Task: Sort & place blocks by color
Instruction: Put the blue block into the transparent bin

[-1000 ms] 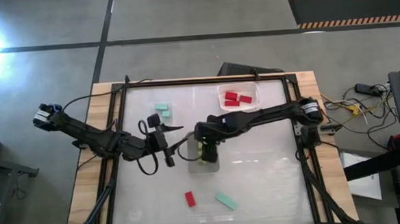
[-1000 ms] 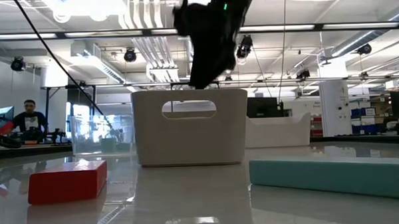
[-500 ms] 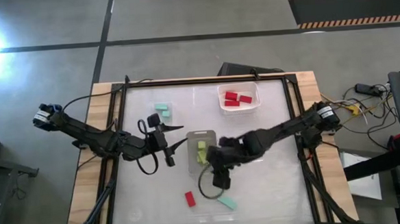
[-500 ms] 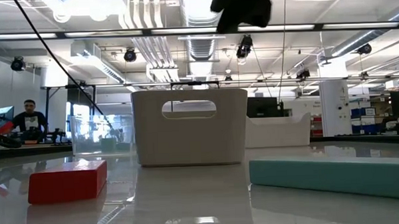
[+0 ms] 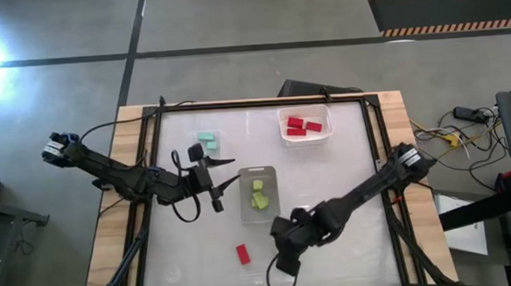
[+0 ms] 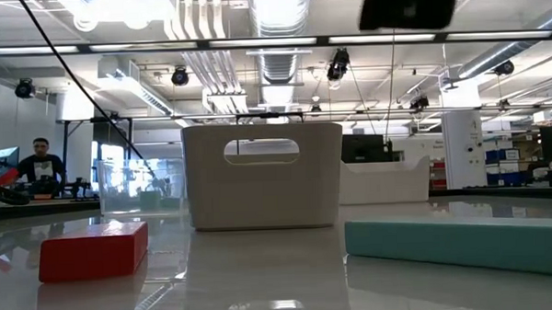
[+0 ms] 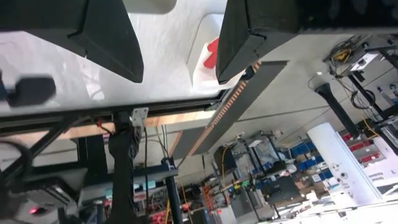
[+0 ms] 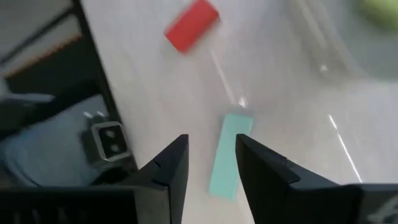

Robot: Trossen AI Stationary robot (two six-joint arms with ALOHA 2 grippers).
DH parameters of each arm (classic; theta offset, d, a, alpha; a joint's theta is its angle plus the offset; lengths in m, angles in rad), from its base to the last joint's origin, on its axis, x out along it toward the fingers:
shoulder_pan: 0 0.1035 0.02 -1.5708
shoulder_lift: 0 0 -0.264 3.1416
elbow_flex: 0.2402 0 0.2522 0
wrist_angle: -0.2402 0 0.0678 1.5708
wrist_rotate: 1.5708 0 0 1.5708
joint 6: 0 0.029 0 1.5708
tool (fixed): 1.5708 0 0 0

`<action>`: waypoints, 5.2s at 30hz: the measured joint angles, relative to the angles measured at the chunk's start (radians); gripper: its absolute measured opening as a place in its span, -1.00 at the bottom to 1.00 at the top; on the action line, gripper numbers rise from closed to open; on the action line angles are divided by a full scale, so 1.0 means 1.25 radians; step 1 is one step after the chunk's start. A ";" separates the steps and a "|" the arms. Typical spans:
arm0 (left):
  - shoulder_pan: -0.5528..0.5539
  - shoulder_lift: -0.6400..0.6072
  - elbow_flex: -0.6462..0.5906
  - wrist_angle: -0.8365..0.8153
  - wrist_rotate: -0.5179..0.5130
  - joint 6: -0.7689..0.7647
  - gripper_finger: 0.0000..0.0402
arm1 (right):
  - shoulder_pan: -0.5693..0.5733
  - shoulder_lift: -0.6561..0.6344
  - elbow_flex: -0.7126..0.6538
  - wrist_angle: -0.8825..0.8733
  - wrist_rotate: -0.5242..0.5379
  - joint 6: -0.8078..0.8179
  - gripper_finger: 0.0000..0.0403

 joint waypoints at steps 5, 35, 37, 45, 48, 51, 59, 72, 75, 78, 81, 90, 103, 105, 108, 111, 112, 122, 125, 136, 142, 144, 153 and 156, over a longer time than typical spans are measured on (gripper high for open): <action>0.000 0.000 0.003 0.013 0.000 0.017 -0.07 | 0.024 0.062 0.025 -0.070 -0.012 0.060 -0.45; 0.000 0.000 0.004 0.023 0.000 0.021 -0.07 | 0.052 0.343 0.290 -0.320 -0.036 0.189 0.11; 0.000 0.000 0.004 0.023 0.000 0.021 -0.07 | 0.050 0.343 0.289 -0.317 -0.034 0.189 0.15; 0.000 0.000 0.004 0.023 0.000 0.021 -0.07 | 0.051 0.346 0.253 -0.288 0.005 0.184 0.12; 0.000 0.000 0.004 0.023 0.000 0.021 -0.07 | 0.051 0.348 0.232 -0.246 0.004 0.174 0.02; 0.000 0.000 0.004 0.023 0.000 0.021 -0.07 | 0.049 0.348 0.225 -0.232 0.001 0.168 -0.16; 0.000 0.000 0.004 0.023 -0.001 0.017 -0.07 | 0.049 0.339 0.226 -0.252 -0.003 0.081 -0.42; -0.001 0.000 0.003 0.022 -0.001 0.023 -0.07 | 0.131 0.197 0.186 -0.365 0.126 -0.078 -0.42; -0.001 -0.004 0.003 0.023 0.000 0.040 -0.07 | 0.152 0.131 0.126 -0.359 0.210 -0.042 -0.42; -0.001 -0.010 0.003 0.024 -0.001 0.059 -0.07 | 0.167 0.065 0.053 -0.320 0.267 -0.034 -0.42; -0.001 -0.015 0.003 0.030 -0.001 0.080 -0.07 | 0.169 -0.006 -0.022 -0.235 0.300 -0.027 -0.42; 0.000 -0.021 0.002 0.059 -0.002 0.148 -0.07 | 0.168 -0.167 -0.224 -0.006 0.434 -0.043 -0.42; 0.000 -0.021 0.002 0.072 0.000 0.163 -0.07 | 0.168 -0.270 -0.448 0.293 0.585 -0.235 -0.42; -0.002 -0.021 0.002 0.082 0.016 0.162 -0.07 | 0.164 -0.286 -0.492 0.401 0.606 -0.309 -0.42; -0.003 -0.021 0.002 0.085 0.047 0.122 -0.07 | 0.154 -0.306 -0.557 0.595 0.612 -0.433 -0.42; -0.004 -0.021 0.002 0.097 0.080 0.072 -0.07 | 0.150 -0.316 -0.611 0.825 0.614 -0.577 -0.42; -0.005 -0.021 0.002 0.107 0.096 0.055 -0.07 | 0.150 -0.317 -0.627 0.911 0.611 -0.636 -0.42; -0.020 0.089 0.002 0.235 0.215 -0.027 -0.07 | 0.087 -0.326 -0.676 1.235 0.531 -0.879 -0.42; -0.030 0.142 0.006 0.268 0.215 -0.028 -0.07 | 0.060 -0.326 -0.676 1.232 0.462 -0.885 -0.42; -0.048 0.277 0.013 0.374 0.218 -0.150 -0.07 | 0.019 -0.350 -0.676 1.257 0.345 -0.875 -0.42; -0.049 0.337 0.026 0.464 0.230 -0.153 -0.03 | 0.012 -0.351 -0.676 1.257 0.330 -0.879 -0.42; -0.049 0.352 0.034 0.475 0.238 -0.154 0.04 | 0.009 -0.351 -0.676 1.257 0.325 -0.870 -0.42; -0.048 0.397 0.054 0.534 0.244 -0.154 0.43 | 0.006 -0.351 -0.676 1.256 0.325 -0.864 -0.42; -0.046 0.415 0.062 0.544 0.245 -0.153 0.46 | 0.005 -0.351 -0.676 1.257 0.325 -0.864 -0.42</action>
